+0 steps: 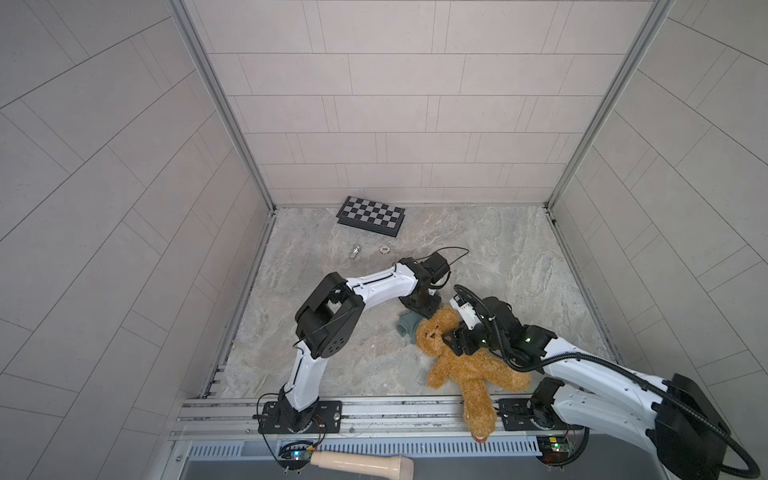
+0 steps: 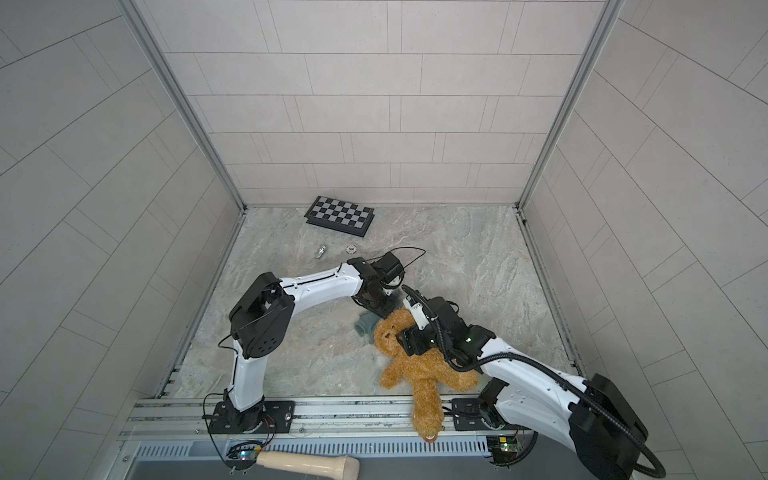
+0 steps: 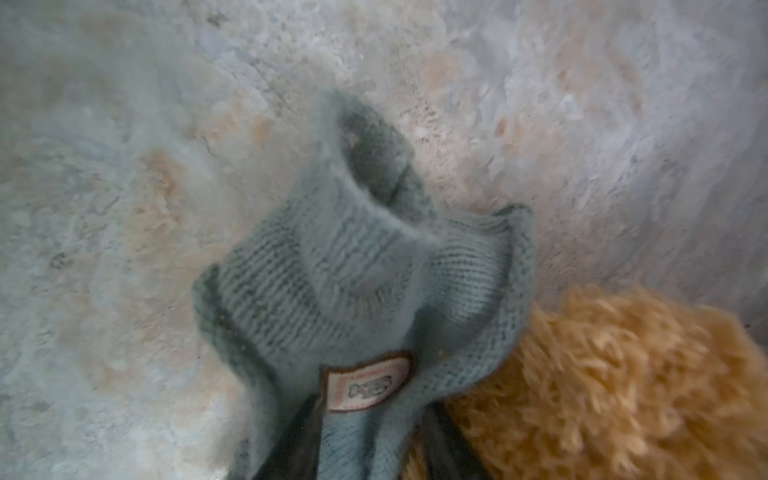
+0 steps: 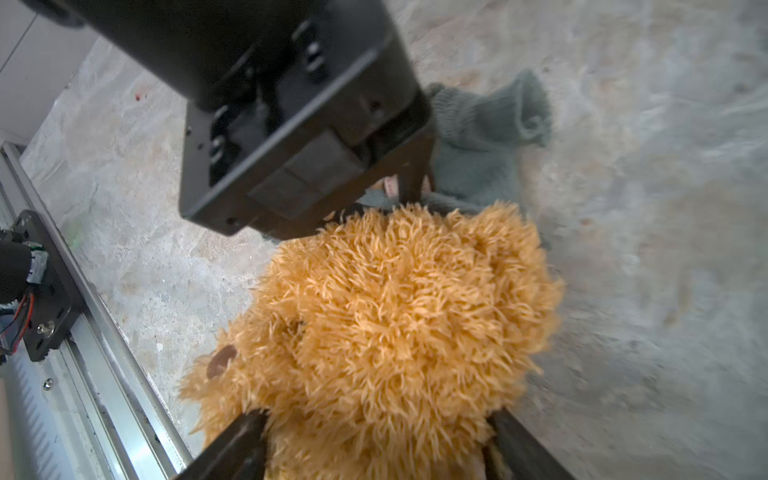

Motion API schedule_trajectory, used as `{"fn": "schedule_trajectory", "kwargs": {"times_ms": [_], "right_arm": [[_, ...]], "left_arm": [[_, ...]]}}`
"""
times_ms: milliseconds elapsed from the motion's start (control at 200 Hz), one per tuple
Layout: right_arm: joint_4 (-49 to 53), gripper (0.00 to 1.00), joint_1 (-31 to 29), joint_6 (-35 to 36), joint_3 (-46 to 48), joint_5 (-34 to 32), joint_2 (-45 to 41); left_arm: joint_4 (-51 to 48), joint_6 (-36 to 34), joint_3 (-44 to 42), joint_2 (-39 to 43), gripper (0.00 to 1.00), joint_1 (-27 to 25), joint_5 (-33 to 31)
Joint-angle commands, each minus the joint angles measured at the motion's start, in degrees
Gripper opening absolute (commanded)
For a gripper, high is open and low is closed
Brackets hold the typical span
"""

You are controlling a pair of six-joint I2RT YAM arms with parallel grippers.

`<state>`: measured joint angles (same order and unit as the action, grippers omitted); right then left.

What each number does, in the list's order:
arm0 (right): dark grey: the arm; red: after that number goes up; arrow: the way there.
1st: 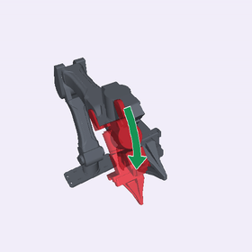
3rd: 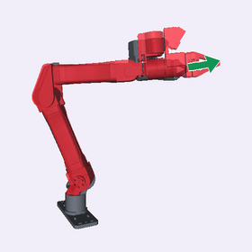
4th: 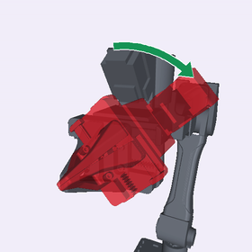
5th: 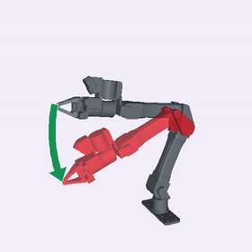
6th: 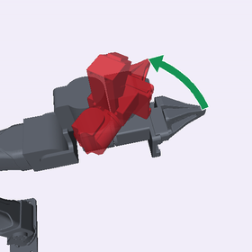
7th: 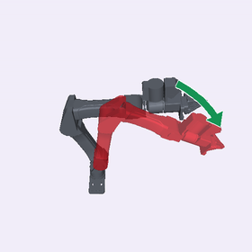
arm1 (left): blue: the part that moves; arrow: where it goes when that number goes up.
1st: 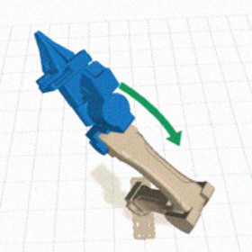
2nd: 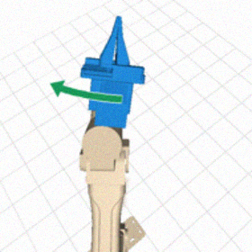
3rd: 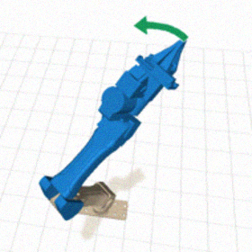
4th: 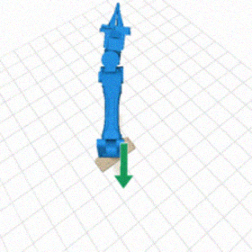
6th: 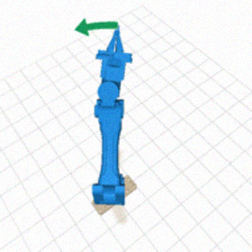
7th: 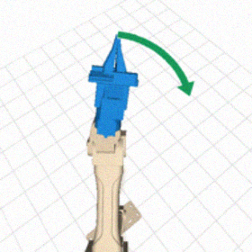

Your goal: Dress the teddy bear

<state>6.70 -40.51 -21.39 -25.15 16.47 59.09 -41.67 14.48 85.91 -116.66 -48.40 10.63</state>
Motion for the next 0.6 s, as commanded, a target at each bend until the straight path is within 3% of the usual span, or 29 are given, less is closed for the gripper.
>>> {"fn": "schedule_trajectory", "kwargs": {"times_ms": [0, 160, 255, 340, 471, 596], "right_arm": [[-0.01, 0.77, -0.88, -0.18, -1.07, -3.47, 4.51], [-3.81, 0.76, -0.98, -0.06, -1.1, -2.09, 8.31], [-6.27, 0.69, -0.98, -2.22, -0.58, -1.28, 11.81], [-5.45, 0.56, -0.88, -1.76, -1.19, -1.05, 13.48], [-6.76, 0.25, -0.89, -0.5, -0.06, -2.23, 12.81], [-11.1, 0.03, -0.96, 0.73, 2.86, -3.31, 8.05]], "left_arm": [[0.78, -0.33, -0.6, -0.82, 0.33, -0.45, 0.17], [2.7, -0.49, -1.64, 0.0, 0.19, 0.33, 0.65], [3.3, -0.76, -2.05, 0.5, 0.09, 0.98, 1.11], [4.11, -0.95, -3.48, 3.23, 0.0, 1.79, 1.93], [7.72, -1.03, -8.01, 10.38, 0.0, 4.14, 4.93], [9.46, -1.86, -11.44, 16.72, 0.0, 5.66, 7.31]]}}
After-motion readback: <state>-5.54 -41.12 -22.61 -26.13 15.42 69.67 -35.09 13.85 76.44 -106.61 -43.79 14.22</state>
